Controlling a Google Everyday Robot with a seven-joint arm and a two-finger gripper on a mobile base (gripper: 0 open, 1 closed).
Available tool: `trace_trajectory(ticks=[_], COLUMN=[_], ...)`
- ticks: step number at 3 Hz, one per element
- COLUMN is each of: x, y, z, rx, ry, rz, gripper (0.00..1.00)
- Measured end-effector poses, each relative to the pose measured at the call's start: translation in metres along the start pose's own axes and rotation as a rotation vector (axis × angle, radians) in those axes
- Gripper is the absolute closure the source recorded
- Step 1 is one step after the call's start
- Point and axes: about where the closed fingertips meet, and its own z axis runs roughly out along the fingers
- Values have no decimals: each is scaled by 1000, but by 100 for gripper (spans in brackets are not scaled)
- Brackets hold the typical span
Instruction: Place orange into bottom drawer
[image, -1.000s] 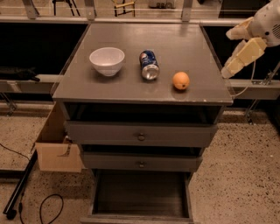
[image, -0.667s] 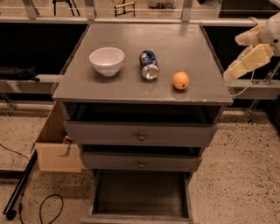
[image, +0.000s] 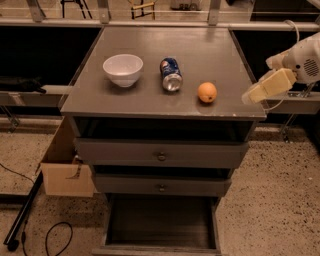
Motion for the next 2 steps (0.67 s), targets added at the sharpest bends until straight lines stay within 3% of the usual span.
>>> trace_trajectory(ticks=[1, 2], x=[-17, -22], y=[-12, -11], z=[15, 15], rx=[-16, -18], ry=[52, 50], rz=[-50, -59], gripper=[0, 0])
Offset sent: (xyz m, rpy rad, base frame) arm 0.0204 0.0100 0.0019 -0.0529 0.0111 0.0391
